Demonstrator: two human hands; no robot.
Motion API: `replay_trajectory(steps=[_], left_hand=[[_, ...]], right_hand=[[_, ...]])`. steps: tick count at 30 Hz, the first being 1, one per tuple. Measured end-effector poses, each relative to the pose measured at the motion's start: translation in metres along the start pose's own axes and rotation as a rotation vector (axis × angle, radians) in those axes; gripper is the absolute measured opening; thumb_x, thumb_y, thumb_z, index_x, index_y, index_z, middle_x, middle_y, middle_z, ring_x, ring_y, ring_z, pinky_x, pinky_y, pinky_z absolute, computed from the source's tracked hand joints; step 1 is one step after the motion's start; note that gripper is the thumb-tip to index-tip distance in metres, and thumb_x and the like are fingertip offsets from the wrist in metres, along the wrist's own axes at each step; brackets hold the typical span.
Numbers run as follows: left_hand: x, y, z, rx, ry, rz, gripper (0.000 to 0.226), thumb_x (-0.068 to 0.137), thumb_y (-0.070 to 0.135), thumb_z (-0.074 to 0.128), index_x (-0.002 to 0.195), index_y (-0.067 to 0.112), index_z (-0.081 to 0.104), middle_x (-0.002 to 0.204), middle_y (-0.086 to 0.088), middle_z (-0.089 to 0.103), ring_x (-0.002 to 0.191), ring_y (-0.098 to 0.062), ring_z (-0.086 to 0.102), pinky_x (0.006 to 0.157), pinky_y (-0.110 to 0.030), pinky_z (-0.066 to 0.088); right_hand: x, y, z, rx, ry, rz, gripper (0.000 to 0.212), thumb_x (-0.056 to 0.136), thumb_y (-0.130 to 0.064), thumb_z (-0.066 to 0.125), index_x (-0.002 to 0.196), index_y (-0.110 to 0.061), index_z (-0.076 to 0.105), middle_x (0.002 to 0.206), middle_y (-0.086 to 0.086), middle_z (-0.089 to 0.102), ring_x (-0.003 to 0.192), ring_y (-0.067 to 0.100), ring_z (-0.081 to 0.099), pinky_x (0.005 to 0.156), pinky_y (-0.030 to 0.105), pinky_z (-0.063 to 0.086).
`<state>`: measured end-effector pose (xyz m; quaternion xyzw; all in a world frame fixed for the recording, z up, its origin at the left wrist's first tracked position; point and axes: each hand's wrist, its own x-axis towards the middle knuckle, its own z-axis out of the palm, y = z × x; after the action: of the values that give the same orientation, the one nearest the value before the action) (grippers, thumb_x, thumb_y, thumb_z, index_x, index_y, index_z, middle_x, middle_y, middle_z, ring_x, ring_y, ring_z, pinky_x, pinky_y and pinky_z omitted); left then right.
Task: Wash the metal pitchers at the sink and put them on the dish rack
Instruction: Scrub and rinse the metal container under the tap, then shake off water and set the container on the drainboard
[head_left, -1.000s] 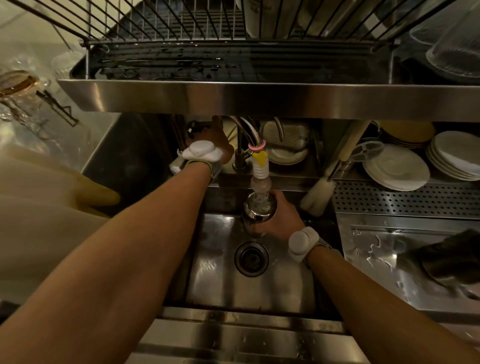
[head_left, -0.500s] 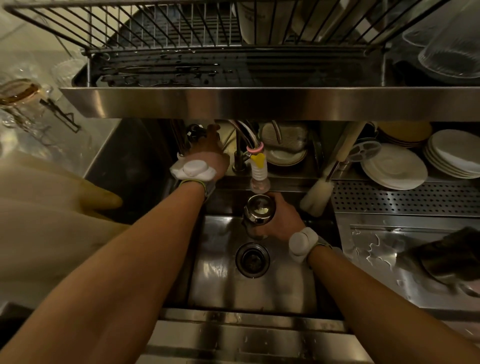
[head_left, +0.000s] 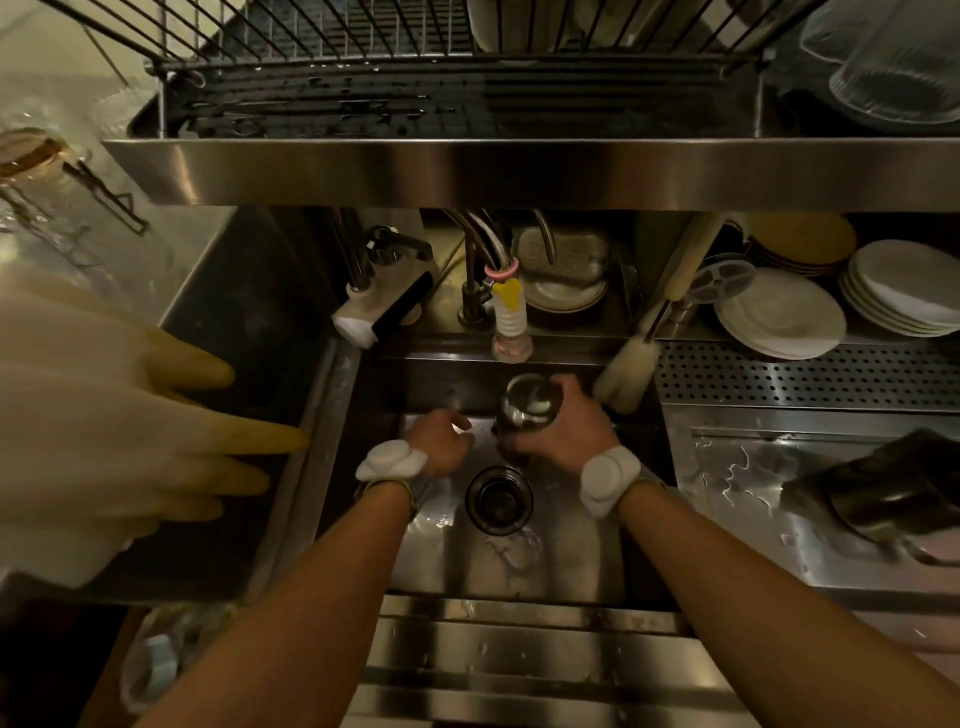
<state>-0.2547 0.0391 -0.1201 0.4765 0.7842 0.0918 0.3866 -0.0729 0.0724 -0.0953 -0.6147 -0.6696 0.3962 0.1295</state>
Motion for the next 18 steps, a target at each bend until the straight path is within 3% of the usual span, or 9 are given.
replay_trajectory(steps=[3,7,8,12,15,18], left_hand=[[0.001,0.002,-0.008,-0.033,0.064,0.007,0.03,0.085,0.029,0.062,0.114,0.02,0.065,0.118,-0.01,0.067,0.111,-0.026,0.062,0.095,-0.029,0.048],[0.003,-0.007,-0.001,-0.018,0.017,0.003,0.028,0.085,0.032,0.063,0.111,0.021,0.065,0.113,-0.009,0.069,0.107,-0.025,0.063,0.094,-0.029,0.049],[0.004,-0.008,0.001,-0.011,-0.007,0.006,0.028,0.085,0.032,0.063,0.11,0.021,0.064,0.112,-0.009,0.069,0.106,-0.024,0.064,0.093,-0.029,0.049],[0.005,-0.007,0.004,-0.014,-0.041,0.021,0.034,0.086,0.032,0.064,0.117,0.018,0.061,0.115,-0.01,0.067,0.107,-0.025,0.063,0.092,-0.029,0.047],[0.006,-0.003,0.002,-0.023,-0.007,0.032,0.036,0.083,0.033,0.065,0.117,0.021,0.062,0.117,-0.009,0.066,0.107,-0.024,0.063,0.09,-0.028,0.048],[0.005,-0.012,0.006,-0.001,-0.031,0.018,0.032,0.084,0.032,0.064,0.114,0.022,0.063,0.118,-0.006,0.066,0.108,-0.022,0.062,0.093,-0.027,0.046]], right_hand=[[0.007,-0.007,-0.001,0.159,0.106,-0.047,0.097,0.048,-0.048,0.087,0.129,-0.026,0.038,0.12,-0.005,0.062,0.108,0.018,0.062,0.094,0.037,0.052],[-0.016,0.018,0.018,-0.365,-0.205,0.061,0.071,0.054,-0.042,0.083,0.115,-0.021,0.052,0.115,0.003,0.066,0.102,0.026,0.065,0.085,0.031,0.054],[-0.018,0.021,0.02,-0.41,-0.208,0.06,0.066,0.054,-0.043,0.083,0.111,-0.022,0.055,0.113,0.003,0.067,0.101,0.025,0.065,0.083,0.03,0.054],[0.002,-0.004,0.001,-0.074,-0.037,0.033,0.093,0.049,-0.046,0.087,0.127,-0.02,0.042,0.119,0.002,0.063,0.108,0.023,0.062,0.092,0.033,0.052],[0.006,-0.012,-0.002,0.111,0.044,-0.019,0.098,0.048,-0.046,0.087,0.13,-0.024,0.038,0.121,-0.001,0.062,0.108,0.02,0.061,0.096,0.036,0.051],[-0.018,0.017,0.017,-0.245,-0.176,0.049,0.079,0.054,-0.042,0.084,0.122,-0.02,0.05,0.118,0.004,0.065,0.106,0.024,0.063,0.086,0.028,0.051]])
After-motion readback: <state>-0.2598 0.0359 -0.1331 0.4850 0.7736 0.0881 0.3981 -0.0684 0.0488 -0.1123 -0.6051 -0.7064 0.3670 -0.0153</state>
